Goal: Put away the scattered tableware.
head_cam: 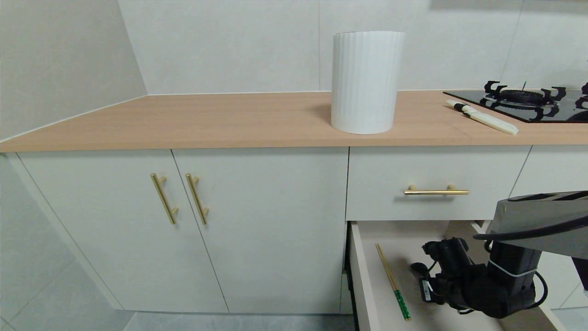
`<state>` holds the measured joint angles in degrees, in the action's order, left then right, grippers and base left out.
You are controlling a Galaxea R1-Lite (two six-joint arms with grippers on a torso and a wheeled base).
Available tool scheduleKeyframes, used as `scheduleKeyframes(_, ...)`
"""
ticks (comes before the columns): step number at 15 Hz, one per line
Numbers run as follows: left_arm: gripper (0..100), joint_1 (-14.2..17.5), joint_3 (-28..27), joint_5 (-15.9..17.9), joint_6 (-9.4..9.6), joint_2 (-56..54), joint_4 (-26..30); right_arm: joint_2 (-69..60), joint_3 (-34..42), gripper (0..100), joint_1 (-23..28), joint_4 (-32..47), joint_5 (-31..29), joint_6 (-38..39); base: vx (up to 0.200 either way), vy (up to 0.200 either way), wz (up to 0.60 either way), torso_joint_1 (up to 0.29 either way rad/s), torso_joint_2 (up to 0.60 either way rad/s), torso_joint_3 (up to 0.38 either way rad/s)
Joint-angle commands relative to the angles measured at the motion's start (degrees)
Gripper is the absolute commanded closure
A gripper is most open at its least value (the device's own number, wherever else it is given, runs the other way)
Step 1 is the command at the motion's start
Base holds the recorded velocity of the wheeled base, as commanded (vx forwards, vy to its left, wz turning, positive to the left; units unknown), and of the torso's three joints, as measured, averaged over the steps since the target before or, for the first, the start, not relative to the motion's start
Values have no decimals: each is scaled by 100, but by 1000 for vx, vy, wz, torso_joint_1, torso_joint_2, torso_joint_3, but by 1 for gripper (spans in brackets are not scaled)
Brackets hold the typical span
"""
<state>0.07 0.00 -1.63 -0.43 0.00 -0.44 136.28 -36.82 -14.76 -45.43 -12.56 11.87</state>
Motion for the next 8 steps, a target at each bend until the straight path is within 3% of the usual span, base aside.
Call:
scheduleKeyframes(1,0,1,0,-4,-1,0,0,-5,-1,0,0,-1,-1,-1,0,0,0,0,0,0)
scheduleKeyframes(8,0,1,0,-4,-1,0,0,-49,25,0,0,-1,-1,8,0,0,0,0,0,0)
